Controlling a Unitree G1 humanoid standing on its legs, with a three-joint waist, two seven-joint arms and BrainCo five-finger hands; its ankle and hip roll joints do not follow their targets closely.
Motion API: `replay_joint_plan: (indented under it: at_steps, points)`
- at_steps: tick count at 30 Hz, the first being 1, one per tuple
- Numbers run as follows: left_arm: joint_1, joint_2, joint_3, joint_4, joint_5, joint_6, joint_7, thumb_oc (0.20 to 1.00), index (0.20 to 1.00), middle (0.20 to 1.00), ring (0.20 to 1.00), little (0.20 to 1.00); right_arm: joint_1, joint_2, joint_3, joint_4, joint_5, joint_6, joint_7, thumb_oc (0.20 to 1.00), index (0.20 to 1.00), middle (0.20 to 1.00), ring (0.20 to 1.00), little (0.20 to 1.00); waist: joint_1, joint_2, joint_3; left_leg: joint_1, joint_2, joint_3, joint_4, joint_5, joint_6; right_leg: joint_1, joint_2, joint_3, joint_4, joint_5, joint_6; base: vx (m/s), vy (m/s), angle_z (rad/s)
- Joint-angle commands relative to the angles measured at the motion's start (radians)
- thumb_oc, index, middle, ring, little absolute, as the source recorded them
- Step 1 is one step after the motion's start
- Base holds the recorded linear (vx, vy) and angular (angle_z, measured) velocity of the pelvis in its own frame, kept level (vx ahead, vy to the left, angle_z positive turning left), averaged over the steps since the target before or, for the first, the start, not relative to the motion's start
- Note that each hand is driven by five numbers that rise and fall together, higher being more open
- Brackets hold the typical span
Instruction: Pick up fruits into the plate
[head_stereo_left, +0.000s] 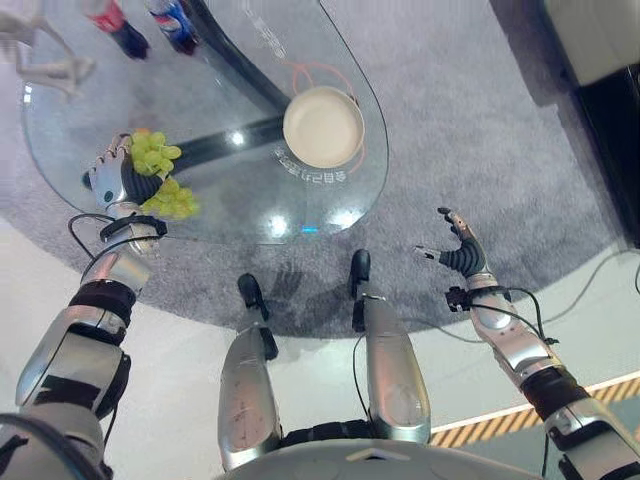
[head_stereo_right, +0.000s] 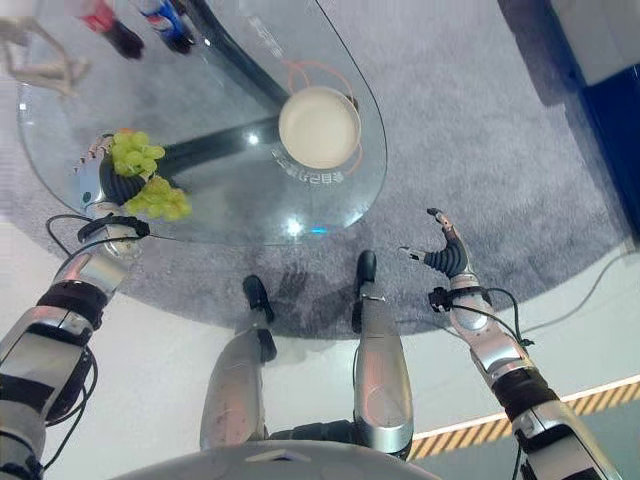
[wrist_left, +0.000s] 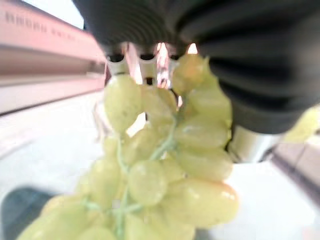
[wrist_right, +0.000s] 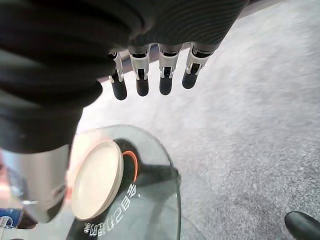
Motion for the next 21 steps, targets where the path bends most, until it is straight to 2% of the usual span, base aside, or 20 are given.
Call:
replay_joint_plan:
  at_steps: [1,6,8,10,12,14,16,17,18,21]
  points:
    - [0.012,0.052,0.096,-0.055,-0.032,-0.095,0.049,0.200,0.200,0.200,0.200,0.200,0.056,-0.014,-0.068,-0.086,-0.030,-0.052,0.064,1.000,1.000,1.000,1.000,1.000,-0.010,0.014,-0.078,0.002,-0.080,0.000,0.037,-0.121,-0.006,0.096,0.039,-0.032,-0.049,-0.084,0.026,0.08,0.001,0.00]
    - [0.129,0.051,0.142,-0.145,-0.082,-0.176,-0.027,0.200,0.200,0.200,0.200,0.200,0.101,-0.015,-0.087,-0.115,-0.010,-0.053,0.188,1.000,1.000,1.000,1.000,1.000,0.010,0.025,-0.158,0.095,-0.072,-0.005,-0.029,-0.117,-0.009,0.204,0.032,-0.064,-0.110,-0.083,0.033,0.08,-0.010,0.06]
    - [0.191,0.046,0.158,-0.243,-0.130,-0.185,-0.113,0.200,0.200,0.200,0.200,0.200,0.117,-0.024,-0.097,-0.146,0.018,-0.037,0.288,1.000,1.000,1.000,1.000,1.000,0.024,0.028,-0.209,0.144,-0.067,-0.014,-0.059,-0.115,-0.007,0.263,0.027,-0.080,-0.138,-0.079,0.039,0.10,-0.057,0.09]
    - [0.213,0.044,0.164,-0.288,-0.137,-0.209,-0.160,0.200,0.200,0.200,0.200,0.200,0.114,-0.031,-0.100,-0.155,0.043,-0.028,0.342,1.000,1.000,1.000,1.000,1.000,0.032,0.030,-0.229,0.162,-0.066,-0.020,-0.066,-0.115,-0.006,0.284,0.026,-0.086,-0.145,-0.079,0.040,0.07,-0.062,0.08]
    - [0.254,0.034,0.159,-0.396,-0.187,-0.230,-0.265,0.200,0.200,0.200,0.200,0.200,0.087,-0.047,-0.093,-0.171,0.096,0.020,0.450,1.000,1.000,1.000,1.000,1.000,0.049,0.036,-0.272,0.203,-0.059,-0.021,-0.083,-0.115,-0.007,0.330,0.021,-0.100,-0.162,-0.074,0.043,0.10,-0.059,0.10]
    - [0.285,0.025,0.155,-0.469,-0.253,-0.252,-0.365,0.200,0.200,0.200,0.200,0.200,0.058,-0.066,-0.077,-0.192,0.124,0.036,0.532,1.000,1.000,1.000,1.000,1.000,0.061,0.038,-0.302,0.235,-0.053,-0.021,-0.097,-0.113,-0.008,0.363,0.019,-0.109,-0.178,-0.069,0.045,0.09,-0.044,0.09]
    - [0.310,0.015,0.149,-0.545,-0.312,-0.259,-0.455,0.200,0.200,0.200,0.200,0.200,0.021,-0.073,-0.069,-0.222,0.175,0.055,0.585,1.000,1.000,1.000,1.000,1.000,0.074,0.039,-0.328,0.258,-0.049,-0.020,-0.103,-0.113,-0.008,0.391,0.016,-0.120,-0.188,-0.066,0.046,0.10,-0.033,0.11]
    - [0.315,0.014,0.150,-0.553,-0.318,-0.261,-0.465,0.200,0.200,0.200,0.200,0.200,0.017,-0.073,-0.068,-0.224,0.181,0.061,0.591,1.000,1.000,1.000,1.000,1.000,0.075,0.040,-0.330,0.261,-0.048,-0.019,-0.104,-0.114,-0.008,0.394,0.016,-0.121,-0.189,-0.066,0.046,0.16,-0.037,0.07]
    - [0.350,-0.004,0.159,-0.632,-0.400,-0.272,-0.583,0.200,0.200,0.200,0.200,0.200,-0.022,-0.066,-0.069,-0.266,0.230,0.105,0.644,1.000,1.000,1.000,1.000,1.000,0.088,0.041,-0.359,0.288,-0.042,-0.017,-0.110,-0.115,-0.007,0.424,0.017,-0.128,-0.200,-0.064,0.046,0.14,-0.030,0.02]
    - [0.367,-0.012,0.167,-0.730,-0.506,-0.240,-0.708,0.200,0.200,0.200,0.200,0.200,-0.068,-0.067,-0.068,-0.299,0.269,0.165,0.700,1.000,1.000,1.000,1.000,1.000,0.101,0.043,-0.385,0.317,-0.037,-0.016,-0.122,-0.119,-0.007,0.456,0.020,-0.134,-0.214,-0.066,0.044,0.09,-0.033,-0.01]
